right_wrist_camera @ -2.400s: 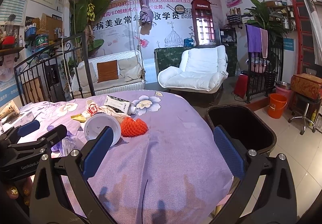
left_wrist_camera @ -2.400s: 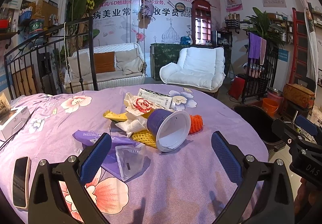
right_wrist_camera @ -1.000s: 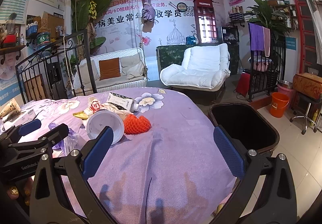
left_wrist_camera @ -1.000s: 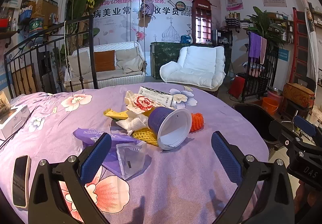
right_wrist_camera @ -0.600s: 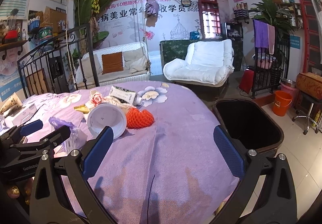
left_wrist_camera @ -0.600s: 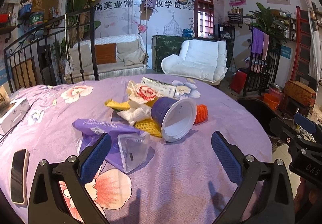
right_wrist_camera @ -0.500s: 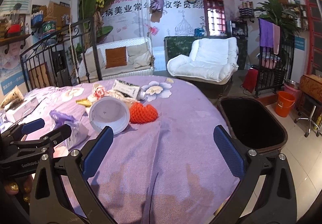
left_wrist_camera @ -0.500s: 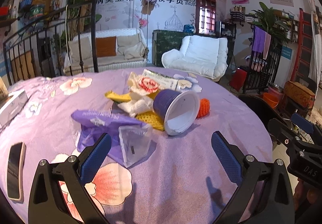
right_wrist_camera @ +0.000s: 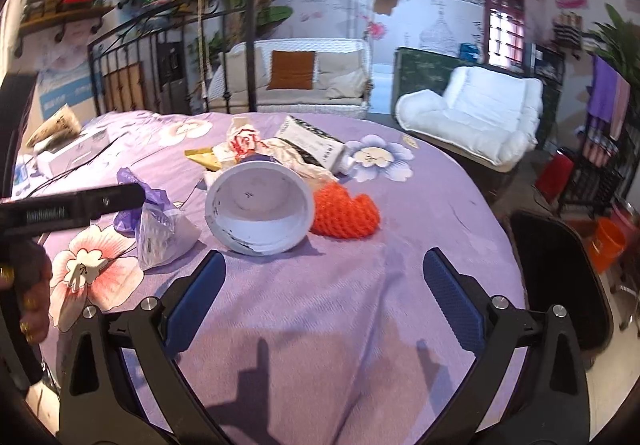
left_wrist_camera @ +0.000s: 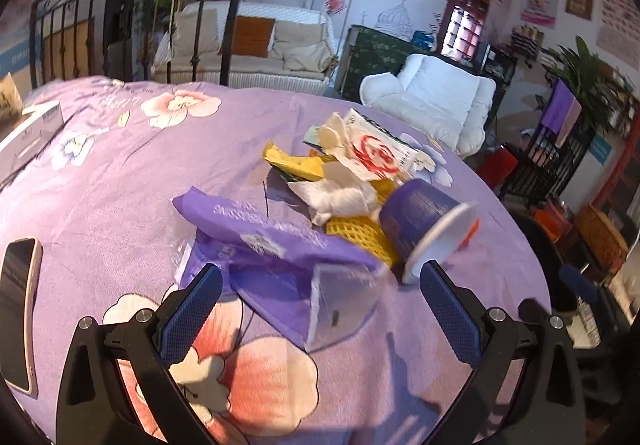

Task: Collect trash
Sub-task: 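Grasp the purple plastic bag with the left tool while the right tool grasps the paper cup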

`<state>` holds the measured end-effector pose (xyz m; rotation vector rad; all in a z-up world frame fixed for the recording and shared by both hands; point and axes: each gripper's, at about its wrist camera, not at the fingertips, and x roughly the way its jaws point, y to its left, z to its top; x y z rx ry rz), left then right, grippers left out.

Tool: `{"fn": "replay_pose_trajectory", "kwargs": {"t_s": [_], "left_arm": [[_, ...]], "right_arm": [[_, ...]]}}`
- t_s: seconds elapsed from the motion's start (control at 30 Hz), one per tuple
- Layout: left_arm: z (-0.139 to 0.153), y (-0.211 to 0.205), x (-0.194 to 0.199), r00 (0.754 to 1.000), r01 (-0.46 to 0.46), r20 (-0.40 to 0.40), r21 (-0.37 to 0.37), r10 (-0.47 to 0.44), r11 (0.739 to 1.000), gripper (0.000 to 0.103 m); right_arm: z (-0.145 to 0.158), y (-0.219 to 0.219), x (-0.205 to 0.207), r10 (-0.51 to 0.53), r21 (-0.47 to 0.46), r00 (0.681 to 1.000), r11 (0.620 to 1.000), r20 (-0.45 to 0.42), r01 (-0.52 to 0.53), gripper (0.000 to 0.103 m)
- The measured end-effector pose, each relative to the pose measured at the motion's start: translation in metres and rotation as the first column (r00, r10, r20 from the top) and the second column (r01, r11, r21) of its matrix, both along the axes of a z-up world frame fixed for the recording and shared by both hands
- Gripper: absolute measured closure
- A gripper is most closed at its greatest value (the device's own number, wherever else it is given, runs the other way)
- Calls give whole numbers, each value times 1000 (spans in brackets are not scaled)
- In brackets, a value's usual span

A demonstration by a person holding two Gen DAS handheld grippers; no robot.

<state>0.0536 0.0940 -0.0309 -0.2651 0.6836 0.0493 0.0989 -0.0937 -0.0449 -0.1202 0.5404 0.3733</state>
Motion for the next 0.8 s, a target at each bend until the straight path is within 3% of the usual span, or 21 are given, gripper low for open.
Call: {"fn": "replay_pose_trajectory", "kwargs": {"t_s": [0.27, 0.47, 0.53, 0.63, 0.73, 0.8], "left_arm": [[-4, 26, 32, 989, -83, -134, -104, 69, 991, 8], [-24, 41, 54, 967, -120, -245, -192, 71, 974, 25], [-25, 42, 52, 968, -125, -240, -187, 78, 974, 32], [-25, 41, 48, 969, -125, -235, -184, 80, 975, 47], [-26, 42, 45, 972, -119, -223, -177, 78, 977, 63], [-25, 41, 40, 976, -108, -204, -180, 71, 978, 66]], "right_arm": [[-1, 31, 53, 119, -102, 993, 987, -21, -121, 22], [-4, 54, 75, 197, -174, 980, 965, -14, -196, 36], [-4, 60, 78, 210, -184, 978, 961, -14, -208, 45], [-6, 64, 78, 217, -173, 976, 960, -25, -218, 73], [-7, 64, 74, 206, -153, 978, 966, -24, -207, 85], [-5, 61, 70, 199, -120, 980, 972, -27, -201, 87]]}}
